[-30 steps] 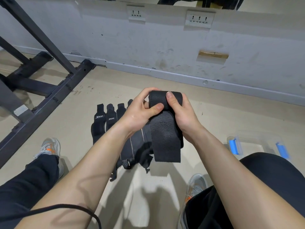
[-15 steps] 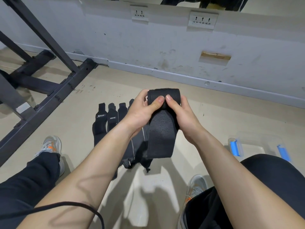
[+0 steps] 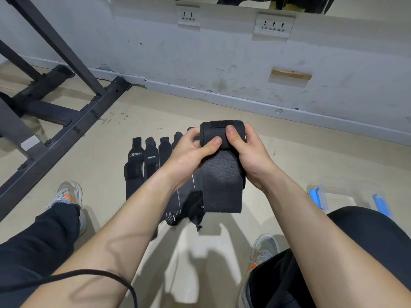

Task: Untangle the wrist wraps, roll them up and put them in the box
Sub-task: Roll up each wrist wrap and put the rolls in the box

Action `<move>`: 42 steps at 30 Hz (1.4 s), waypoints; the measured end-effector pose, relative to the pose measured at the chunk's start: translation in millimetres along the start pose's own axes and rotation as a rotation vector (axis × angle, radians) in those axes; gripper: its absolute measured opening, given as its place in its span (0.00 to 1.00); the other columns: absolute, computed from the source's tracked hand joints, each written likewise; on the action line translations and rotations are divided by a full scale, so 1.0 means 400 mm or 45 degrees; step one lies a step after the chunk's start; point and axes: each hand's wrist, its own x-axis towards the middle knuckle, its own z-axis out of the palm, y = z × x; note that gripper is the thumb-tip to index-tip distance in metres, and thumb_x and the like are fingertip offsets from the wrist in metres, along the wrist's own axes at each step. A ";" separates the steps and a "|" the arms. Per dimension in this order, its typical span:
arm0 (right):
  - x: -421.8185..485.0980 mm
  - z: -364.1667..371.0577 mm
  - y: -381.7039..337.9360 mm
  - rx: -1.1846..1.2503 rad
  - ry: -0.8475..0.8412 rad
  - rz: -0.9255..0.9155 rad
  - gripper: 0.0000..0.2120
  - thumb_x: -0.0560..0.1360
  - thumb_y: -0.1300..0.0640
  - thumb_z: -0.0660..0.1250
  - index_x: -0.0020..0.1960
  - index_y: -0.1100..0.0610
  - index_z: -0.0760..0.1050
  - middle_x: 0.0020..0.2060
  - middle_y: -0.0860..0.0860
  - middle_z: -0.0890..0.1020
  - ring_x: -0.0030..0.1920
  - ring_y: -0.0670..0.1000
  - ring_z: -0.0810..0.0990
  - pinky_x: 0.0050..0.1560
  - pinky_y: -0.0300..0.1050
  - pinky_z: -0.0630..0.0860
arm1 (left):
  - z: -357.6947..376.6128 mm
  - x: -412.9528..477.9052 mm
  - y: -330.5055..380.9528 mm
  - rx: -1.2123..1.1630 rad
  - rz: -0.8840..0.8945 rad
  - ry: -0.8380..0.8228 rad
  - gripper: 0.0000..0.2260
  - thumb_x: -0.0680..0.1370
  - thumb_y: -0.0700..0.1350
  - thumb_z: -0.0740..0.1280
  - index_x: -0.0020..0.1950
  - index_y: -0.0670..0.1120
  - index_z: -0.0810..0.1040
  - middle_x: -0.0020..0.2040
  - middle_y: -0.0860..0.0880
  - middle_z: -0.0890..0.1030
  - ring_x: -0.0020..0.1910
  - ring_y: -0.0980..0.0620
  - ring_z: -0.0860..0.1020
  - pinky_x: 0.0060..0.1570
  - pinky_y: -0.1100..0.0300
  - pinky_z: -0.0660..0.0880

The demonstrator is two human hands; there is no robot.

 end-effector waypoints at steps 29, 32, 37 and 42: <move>-0.031 0.035 0.048 -0.314 -0.250 0.119 0.21 0.71 0.46 0.76 0.46 0.65 0.78 0.38 0.52 0.80 0.39 0.49 0.78 0.42 0.44 0.71 | -0.089 0.092 0.075 -0.217 0.070 0.678 0.34 0.71 0.68 0.72 0.66 0.44 0.77 0.59 0.45 0.85 0.57 0.46 0.85 0.59 0.41 0.81; -0.036 0.024 0.038 -0.397 -0.396 0.190 0.12 0.71 0.56 0.79 0.46 0.64 0.83 0.39 0.52 0.85 0.38 0.49 0.82 0.39 0.40 0.75 | -0.104 0.106 0.067 -0.246 0.051 0.738 0.28 0.77 0.64 0.70 0.66 0.44 0.76 0.59 0.45 0.85 0.56 0.46 0.85 0.58 0.41 0.82; -0.027 0.001 0.031 -0.578 -0.366 0.265 0.11 0.73 0.51 0.78 0.48 0.58 0.84 0.44 0.52 0.88 0.45 0.52 0.87 0.50 0.50 0.82 | -0.128 0.109 0.059 -0.176 0.086 0.781 0.34 0.68 0.70 0.72 0.62 0.47 0.77 0.58 0.48 0.85 0.57 0.49 0.84 0.62 0.44 0.80; -0.028 0.001 0.040 -0.584 -0.291 0.366 0.21 0.70 0.43 0.77 0.50 0.60 0.84 0.45 0.54 0.88 0.48 0.56 0.87 0.58 0.60 0.81 | -0.145 0.114 0.057 -0.191 0.077 0.831 0.37 0.62 0.73 0.71 0.61 0.49 0.74 0.60 0.49 0.83 0.60 0.49 0.82 0.64 0.45 0.78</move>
